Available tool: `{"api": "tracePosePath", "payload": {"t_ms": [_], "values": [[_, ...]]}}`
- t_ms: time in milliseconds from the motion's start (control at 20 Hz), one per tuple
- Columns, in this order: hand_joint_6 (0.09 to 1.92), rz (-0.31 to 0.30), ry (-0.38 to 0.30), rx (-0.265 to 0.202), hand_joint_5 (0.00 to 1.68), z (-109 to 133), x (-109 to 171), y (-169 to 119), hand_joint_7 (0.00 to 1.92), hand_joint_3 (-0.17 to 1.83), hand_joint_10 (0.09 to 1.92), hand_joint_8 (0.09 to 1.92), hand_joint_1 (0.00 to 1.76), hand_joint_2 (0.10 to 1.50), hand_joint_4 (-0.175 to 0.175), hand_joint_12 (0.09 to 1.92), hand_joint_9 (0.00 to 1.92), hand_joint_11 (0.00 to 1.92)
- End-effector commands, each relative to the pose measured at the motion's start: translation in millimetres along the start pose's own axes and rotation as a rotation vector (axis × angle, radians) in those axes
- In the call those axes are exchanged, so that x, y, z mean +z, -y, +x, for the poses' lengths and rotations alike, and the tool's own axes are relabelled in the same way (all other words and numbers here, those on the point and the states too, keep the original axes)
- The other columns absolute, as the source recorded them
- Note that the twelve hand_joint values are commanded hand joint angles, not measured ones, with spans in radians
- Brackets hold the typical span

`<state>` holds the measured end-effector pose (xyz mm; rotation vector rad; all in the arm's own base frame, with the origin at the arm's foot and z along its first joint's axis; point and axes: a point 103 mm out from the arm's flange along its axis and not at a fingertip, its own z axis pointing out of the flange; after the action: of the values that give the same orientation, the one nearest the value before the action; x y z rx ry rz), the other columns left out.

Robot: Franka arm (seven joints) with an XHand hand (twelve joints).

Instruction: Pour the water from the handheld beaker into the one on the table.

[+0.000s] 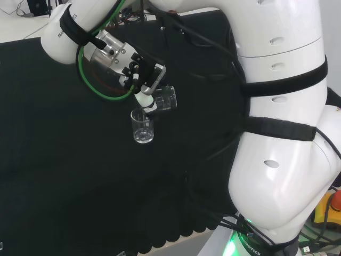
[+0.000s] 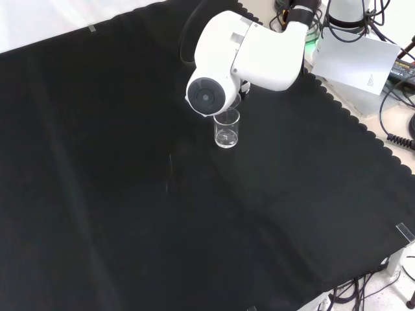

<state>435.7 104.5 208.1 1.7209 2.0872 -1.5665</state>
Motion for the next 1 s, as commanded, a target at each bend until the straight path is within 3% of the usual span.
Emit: {"api": "tracePosePath", "payload": {"t_ms": [50, 350, 650, 850, 1000], "values": [[0.25, -0.003, -0.001, 0.000, 1.44, 0.1, -0.2, 1.1, 1.51, 0.51, 0.09, 0.19, 1.32, 0.68, -0.175, 0.50, 1.79, 1.49], [0.25, -0.030, -0.060, -0.030, 1.44, -3.5, 2.8, 4.9, 1.51, 0.51, 0.09, 0.19, 1.32, 0.68, -0.175, 0.50, 1.79, 1.49], [0.26, -0.103, -0.092, -0.061, 1.44, -7.7, 6.1, 10.0, 1.51, 0.50, 0.09, 0.20, 1.32, 0.68, -0.175, 0.50, 1.79, 1.49], [0.26, -0.172, -0.214, -0.116, 1.44, -13.7, 9.0, 13.5, 1.51, 0.50, 0.09, 0.20, 1.32, 0.68, -0.175, 0.50, 1.79, 1.49], [0.26, -0.226, -0.260, -0.133, 1.44, -17.1, 11.4, 15.1, 1.50, 0.50, 0.09, 0.21, 1.32, 0.69, -0.175, 0.50, 1.79, 1.49]]}}
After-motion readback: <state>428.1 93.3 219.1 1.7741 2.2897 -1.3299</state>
